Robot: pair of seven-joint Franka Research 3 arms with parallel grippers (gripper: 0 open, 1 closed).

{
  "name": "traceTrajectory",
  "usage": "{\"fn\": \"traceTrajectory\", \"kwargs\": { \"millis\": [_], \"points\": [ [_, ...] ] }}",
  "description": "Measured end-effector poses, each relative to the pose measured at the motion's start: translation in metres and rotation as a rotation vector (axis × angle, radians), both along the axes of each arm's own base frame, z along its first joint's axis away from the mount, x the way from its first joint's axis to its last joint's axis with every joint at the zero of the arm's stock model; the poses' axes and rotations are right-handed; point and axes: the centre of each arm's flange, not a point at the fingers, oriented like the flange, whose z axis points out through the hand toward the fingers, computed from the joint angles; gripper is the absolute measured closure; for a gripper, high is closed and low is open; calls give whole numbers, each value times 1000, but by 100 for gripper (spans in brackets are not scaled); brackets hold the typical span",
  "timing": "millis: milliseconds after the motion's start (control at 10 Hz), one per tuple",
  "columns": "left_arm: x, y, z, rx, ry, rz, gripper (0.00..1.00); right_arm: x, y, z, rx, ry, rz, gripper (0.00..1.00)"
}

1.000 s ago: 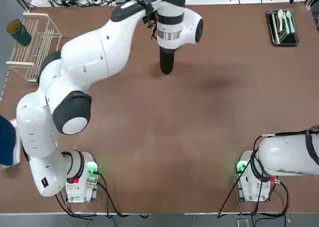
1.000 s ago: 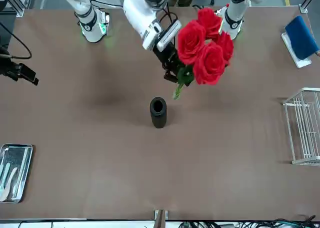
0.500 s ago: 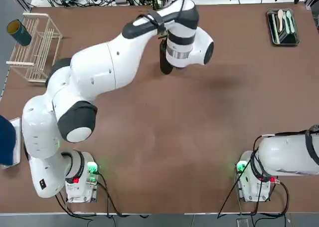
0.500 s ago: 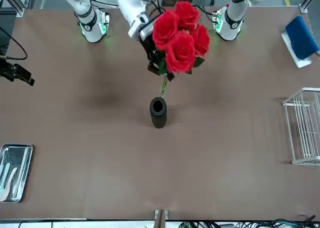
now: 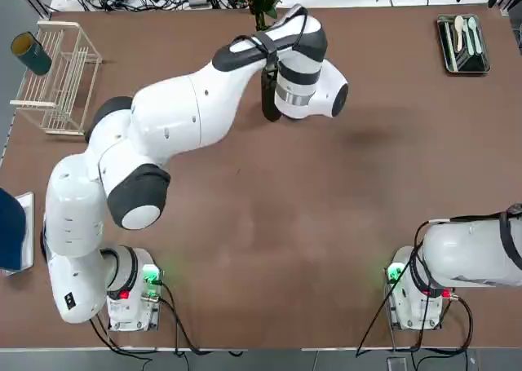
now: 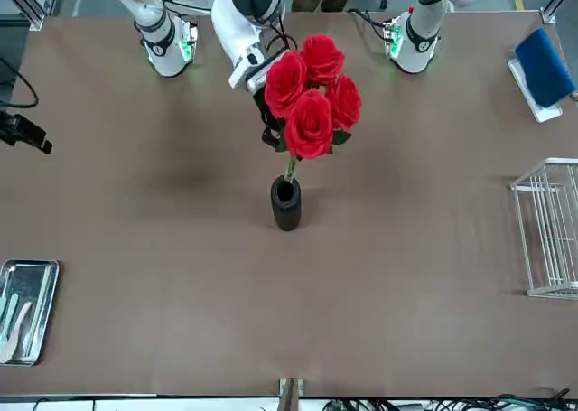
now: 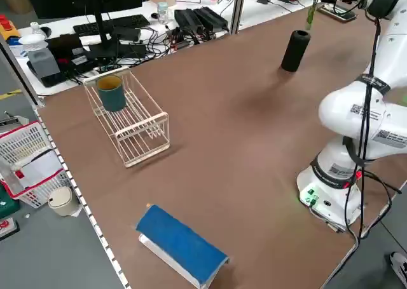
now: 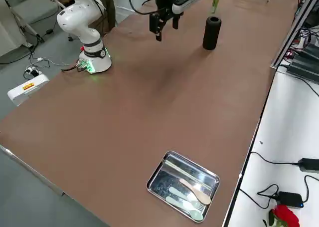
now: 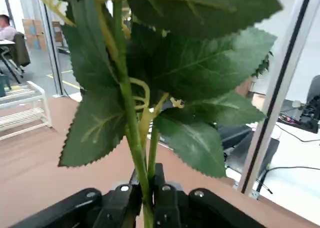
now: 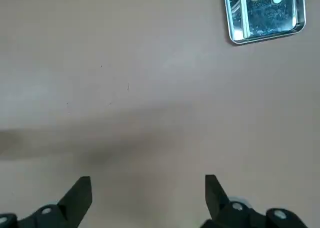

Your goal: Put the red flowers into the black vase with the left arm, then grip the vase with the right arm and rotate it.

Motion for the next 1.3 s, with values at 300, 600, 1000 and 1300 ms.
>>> {"fn": "traceTrajectory", "kwargs": {
  "millis": [300, 600, 1000, 1300],
  "points": [
    [3, -7, -13, 18, -18, -47, 89, 0, -3, 0, -1, -5, 2, 0],
    [6, -9, -26, 45, -31, -61, 89, 2, -10, 3, -6, -37, -9, 0],
    [16, -8, -41, 54, -22, -76, 89, 1, -18, 3, -6, -35, -22, 0],
    [16, -9, -56, 71, -12, -77, 89, 0, -17, 1, -4, -25, -18, 0]
  ]
}}
